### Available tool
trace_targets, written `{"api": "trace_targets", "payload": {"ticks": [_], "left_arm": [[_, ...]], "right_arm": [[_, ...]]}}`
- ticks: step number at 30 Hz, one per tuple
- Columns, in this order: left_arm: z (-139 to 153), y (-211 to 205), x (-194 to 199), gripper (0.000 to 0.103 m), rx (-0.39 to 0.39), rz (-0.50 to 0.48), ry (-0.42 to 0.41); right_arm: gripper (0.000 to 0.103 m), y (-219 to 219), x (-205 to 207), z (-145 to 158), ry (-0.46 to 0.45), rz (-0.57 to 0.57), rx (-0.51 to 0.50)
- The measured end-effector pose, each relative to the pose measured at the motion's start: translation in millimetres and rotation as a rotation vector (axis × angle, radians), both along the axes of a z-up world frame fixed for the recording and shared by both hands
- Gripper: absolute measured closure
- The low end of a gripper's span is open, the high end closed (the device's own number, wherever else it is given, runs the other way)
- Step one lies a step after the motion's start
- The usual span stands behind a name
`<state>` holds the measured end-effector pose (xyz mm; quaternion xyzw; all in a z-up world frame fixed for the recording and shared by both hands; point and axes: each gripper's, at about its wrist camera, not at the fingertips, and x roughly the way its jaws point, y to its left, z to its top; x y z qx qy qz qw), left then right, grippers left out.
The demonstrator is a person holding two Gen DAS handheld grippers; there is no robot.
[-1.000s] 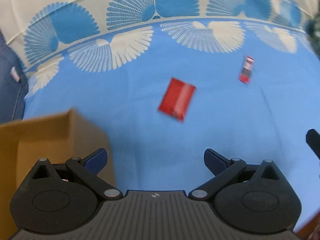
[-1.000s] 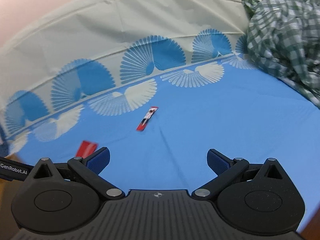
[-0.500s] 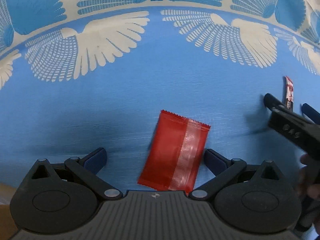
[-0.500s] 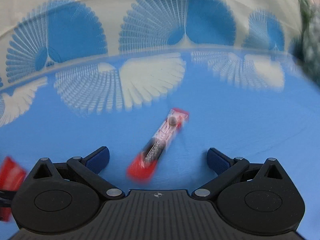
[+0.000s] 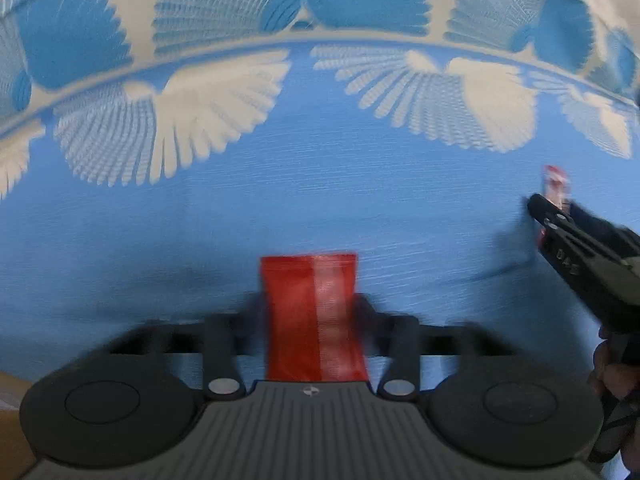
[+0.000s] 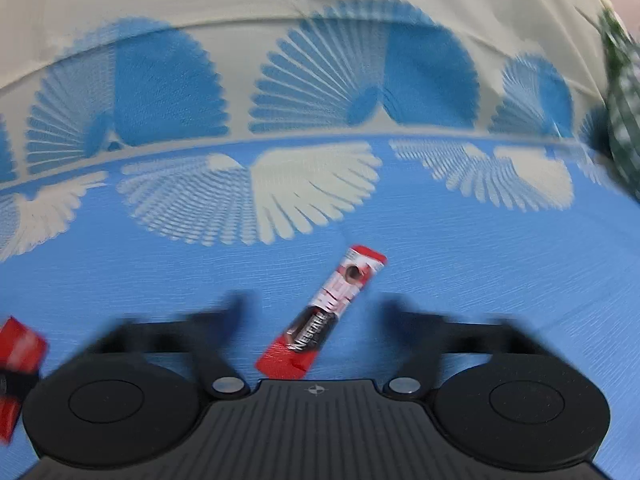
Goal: Organize snacks
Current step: 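Grasp the red packet with left tool while right tool grasps the red-white stick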
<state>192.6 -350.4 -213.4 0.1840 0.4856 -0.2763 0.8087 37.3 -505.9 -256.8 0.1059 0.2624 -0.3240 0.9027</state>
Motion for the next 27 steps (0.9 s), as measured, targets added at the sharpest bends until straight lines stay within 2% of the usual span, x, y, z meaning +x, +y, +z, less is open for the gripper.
{"api": "trace_targets", "payload": {"ticks": [1, 3, 5, 7, 9, 17, 23, 27], "left_arm": [[2, 2, -1, 0.057, -0.006, 0.006, 0.015], [7, 8, -8, 0.057, -0.008, 0.02, 0.02], [16, 18, -18, 0.057, -0.02, 0.024, 0.048], [31, 34, -34, 0.057, -0.052, 0.018, 0.079], [48, 52, -59, 0.057, -0.073, 0.002, 0.077], [123, 145, -175, 0.057, -0.179, -0.07, 0.089], [175, 236, -233, 0.057, -0.2, -0.063, -0.013], [199, 300, -264, 0.057, -0.185, -0.01, -0.109]], "right_arm": [[0.092, 2, 1, 3, 0.029, 0.01, -0.009], [0.097, 3, -1, 9, 0.072, 0.012, 0.021], [0.097, 5, -11, 18, 0.102, -0.015, 0.074], [0.097, 14, -30, 29, 0.077, -0.028, 0.136], [0.097, 33, -53, 41, 0.053, -0.018, 0.174], [0.097, 155, -159, 99, -0.014, 0.03, 0.27], [0.097, 249, -221, 145, -0.039, 0.129, 0.284], [0.097, 305, -253, 175, -0.074, 0.198, 0.292]]}}
